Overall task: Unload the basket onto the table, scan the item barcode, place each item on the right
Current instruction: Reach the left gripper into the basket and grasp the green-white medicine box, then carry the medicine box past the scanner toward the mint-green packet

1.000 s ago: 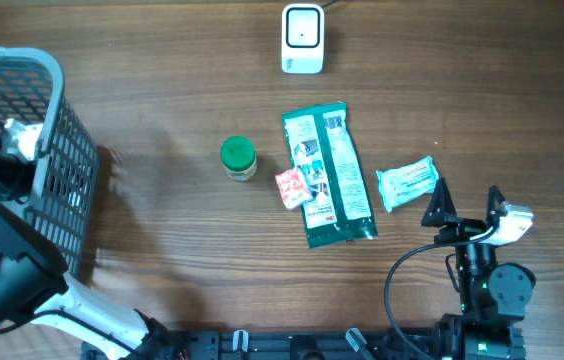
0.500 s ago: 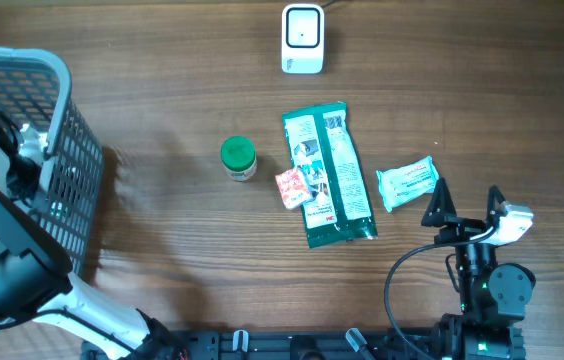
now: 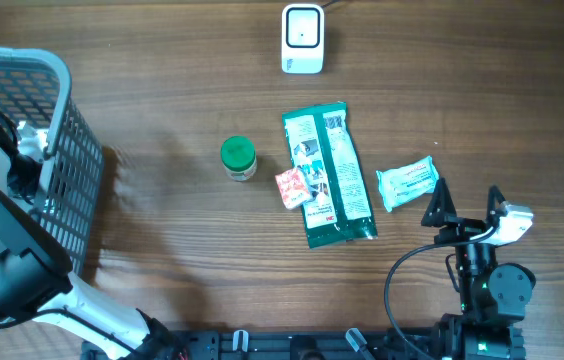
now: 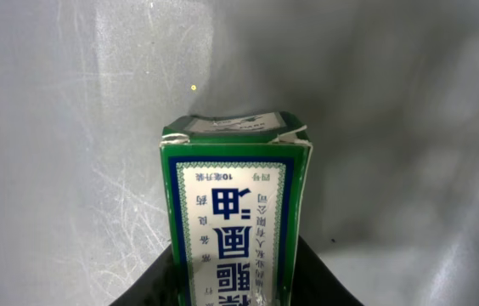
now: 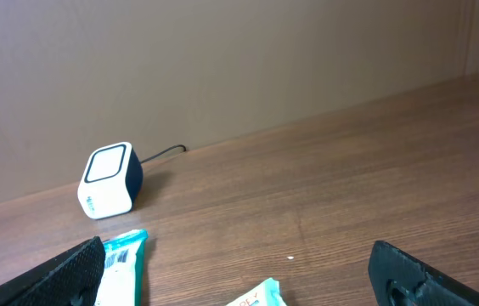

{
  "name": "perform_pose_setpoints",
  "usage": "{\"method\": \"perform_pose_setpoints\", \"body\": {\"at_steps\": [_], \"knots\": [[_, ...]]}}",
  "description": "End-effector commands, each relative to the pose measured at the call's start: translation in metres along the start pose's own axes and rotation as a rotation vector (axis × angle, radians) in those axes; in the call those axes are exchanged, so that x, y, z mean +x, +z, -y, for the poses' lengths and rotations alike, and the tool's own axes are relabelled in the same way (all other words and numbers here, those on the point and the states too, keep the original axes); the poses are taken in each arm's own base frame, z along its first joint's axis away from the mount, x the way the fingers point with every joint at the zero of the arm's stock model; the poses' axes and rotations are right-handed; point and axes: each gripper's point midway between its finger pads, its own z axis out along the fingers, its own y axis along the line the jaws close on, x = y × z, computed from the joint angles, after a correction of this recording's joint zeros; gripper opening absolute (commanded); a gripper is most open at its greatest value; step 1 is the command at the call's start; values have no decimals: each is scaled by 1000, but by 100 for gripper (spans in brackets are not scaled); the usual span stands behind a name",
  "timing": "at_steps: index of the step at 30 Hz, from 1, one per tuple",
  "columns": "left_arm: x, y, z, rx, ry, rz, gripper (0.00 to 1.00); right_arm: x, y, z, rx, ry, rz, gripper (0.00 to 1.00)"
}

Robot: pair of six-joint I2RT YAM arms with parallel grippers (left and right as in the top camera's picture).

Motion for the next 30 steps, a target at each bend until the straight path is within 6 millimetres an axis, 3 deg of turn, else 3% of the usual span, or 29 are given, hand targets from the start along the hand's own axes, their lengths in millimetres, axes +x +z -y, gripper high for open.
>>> {"method": "perform_pose_setpoints", "body": {"at_steps": [1, 3, 7, 9, 15, 17, 19, 20, 23, 25, 26, 27, 30], "knots": [[-3, 2, -2, -1, -48, 7, 25, -1, 0, 0, 4, 6, 7, 100], [-16, -14, -11, -33, -91, 54, 25, -1, 0, 0, 3, 7, 7, 100], [-40, -68, -27, -103, -180, 193, 17, -1, 0, 0, 4, 7, 7, 100], [-47, -97, -32, -140, -202, 263, 22, -1, 0, 0, 4, 7, 7, 100], [-64, -224, -42, -259, -389, 629, 24, -1, 0, 0, 3, 7, 7, 100], [-72, -274, -25, -175, -451, 816, 27, -1, 0, 0, 4, 7, 7, 100], [-84, -334, 21, 49, -394, 1034, 28, -1, 0, 0, 4, 7, 7, 100], [-86, -365, 58, 185, -276, 1125, 28, -1, 0, 0, 3, 7, 7, 100], [-85, -407, 143, 432, -6, 1212, 29, -1, 0, 0, 4, 7, 7, 100], [-88, -404, 191, 532, 101, 1171, 29, -1, 0, 0, 4, 7, 7, 100], [-88, -395, 225, 589, 188, 1124, 30, -1, 0, 0, 4, 7, 7, 100], [-84, -377, 277, 662, 339, 1042, 30, -1, 0, 0, 4, 7, 7, 100], [-72, -338, 372, 790, 609, 892, 30, -1, 0, 0, 4, 7, 7, 100]]}}
